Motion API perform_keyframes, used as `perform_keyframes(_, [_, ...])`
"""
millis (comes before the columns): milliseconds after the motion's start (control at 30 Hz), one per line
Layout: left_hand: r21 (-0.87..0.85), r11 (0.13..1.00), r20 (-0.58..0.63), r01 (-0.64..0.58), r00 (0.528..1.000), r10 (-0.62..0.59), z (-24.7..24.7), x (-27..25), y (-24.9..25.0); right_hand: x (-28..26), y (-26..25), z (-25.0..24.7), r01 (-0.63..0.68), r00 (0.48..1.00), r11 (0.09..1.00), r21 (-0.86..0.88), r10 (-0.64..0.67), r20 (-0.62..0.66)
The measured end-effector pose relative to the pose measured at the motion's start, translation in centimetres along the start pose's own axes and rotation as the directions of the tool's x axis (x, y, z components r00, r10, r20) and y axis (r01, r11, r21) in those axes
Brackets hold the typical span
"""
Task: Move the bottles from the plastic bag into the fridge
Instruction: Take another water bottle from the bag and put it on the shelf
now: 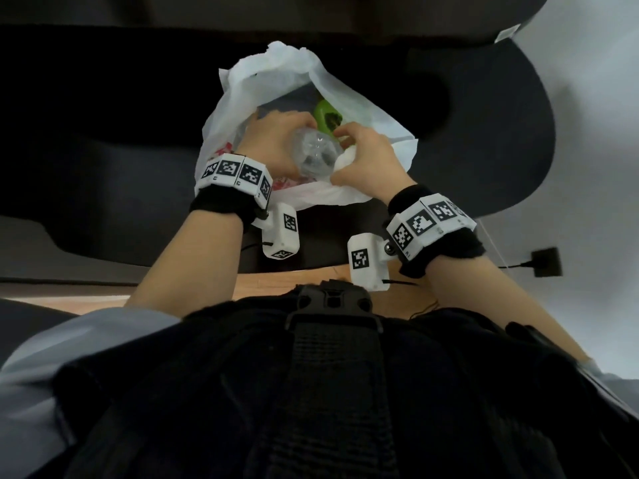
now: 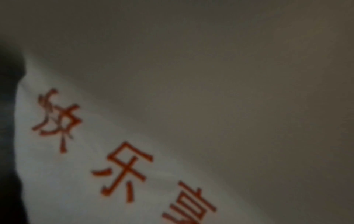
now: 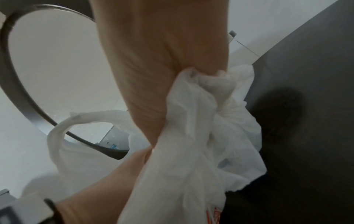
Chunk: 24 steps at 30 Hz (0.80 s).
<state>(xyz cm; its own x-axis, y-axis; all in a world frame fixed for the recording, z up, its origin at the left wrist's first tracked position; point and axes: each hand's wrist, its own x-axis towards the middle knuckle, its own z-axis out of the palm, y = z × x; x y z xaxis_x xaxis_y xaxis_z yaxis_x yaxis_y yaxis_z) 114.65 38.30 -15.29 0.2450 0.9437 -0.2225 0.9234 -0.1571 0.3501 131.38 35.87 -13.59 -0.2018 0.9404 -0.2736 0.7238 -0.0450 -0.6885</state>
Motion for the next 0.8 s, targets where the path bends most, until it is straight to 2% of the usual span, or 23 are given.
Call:
perform_keyframes(133, [-0.002, 1.000, -0.031, 0.007, 0.999, -0.007, -0.1, 0.2, -0.2, -0.2, 0.6, -0.8, -0.101, 0.993, 0.995, -0.011, 0.101, -0.062])
perform_keyframes(267, [-0.156, 0.987, -0.033, 0.029, 0.999, -0.034, 0.2, 0.3, -0.8, -1.1, 1.5, -1.8, -0.115, 0.988, 0.993, -0.040, 0.110, -0.108])
perform_keyframes(333, [-0.266, 0.961, -0.065, 0.074, 0.993, -0.094, -0.5, 0.3, -0.8, -1.6, 2.0, -1.8, -0.103, 0.994, 0.990, -0.094, 0.099, -0.043])
perform_keyframes(433, [-0.385, 0.923, -0.233, 0.031, 0.964, -0.129, -2.5, 0.2, -0.9, -1.5, 2.5, -1.0, -0.118, 0.980, 0.980, -0.160, 0.140, 0.138])
perform_keyframes(500, [-0.462, 0.887, -0.274, -0.001, 0.951, -0.142, -3.7, -0.4, -0.8, -1.4, 2.3, -0.2, -0.140, 0.933, 0.961, -0.238, 0.208, 0.294])
perform_keyframes(567, [-0.507, 0.862, -0.239, 0.006, 0.960, -0.148, -4.0, -0.9, -1.0, -0.9, 1.8, 0.8, -0.137, 0.873, 0.921, -0.364, 0.286, 0.396])
perform_keyframes(600, [-0.514, 0.858, -0.229, 0.018, 0.961, -0.157, -4.2, -1.4, -1.1, -0.6, 1.5, 1.2, -0.141, 0.871, 0.913, -0.382, 0.298, 0.390])
perform_keyframes(667, [-0.473, 0.880, -0.293, 0.045, 0.934, -0.205, -5.1, -2.4, -1.4, 0.0, 0.4, 1.8, -0.159, 0.921, 0.927, -0.339, 0.263, 0.287])
perform_keyframes(733, [-0.414, 0.910, -0.435, -0.029, 0.884, -0.170, -6.4, -3.9, -1.6, 0.5, -1.1, 2.3, -0.119, 0.983, 0.953, -0.277, 0.152, 0.101])
perform_keyframes(767, [-0.395, 0.916, -0.479, -0.076, 0.867, -0.135, -7.0, -4.7, -1.8, 0.8, -2.0, 2.7, -0.069, 0.996, 0.968, -0.243, 0.081, 0.037])
perform_keyframes(800, [-0.384, 0.920, -0.491, -0.081, 0.861, -0.129, -7.3, -5.2, -2.3, 1.1, -3.0, 3.1, -0.010, 1.000, 0.978, -0.208, 0.015, 0.025])
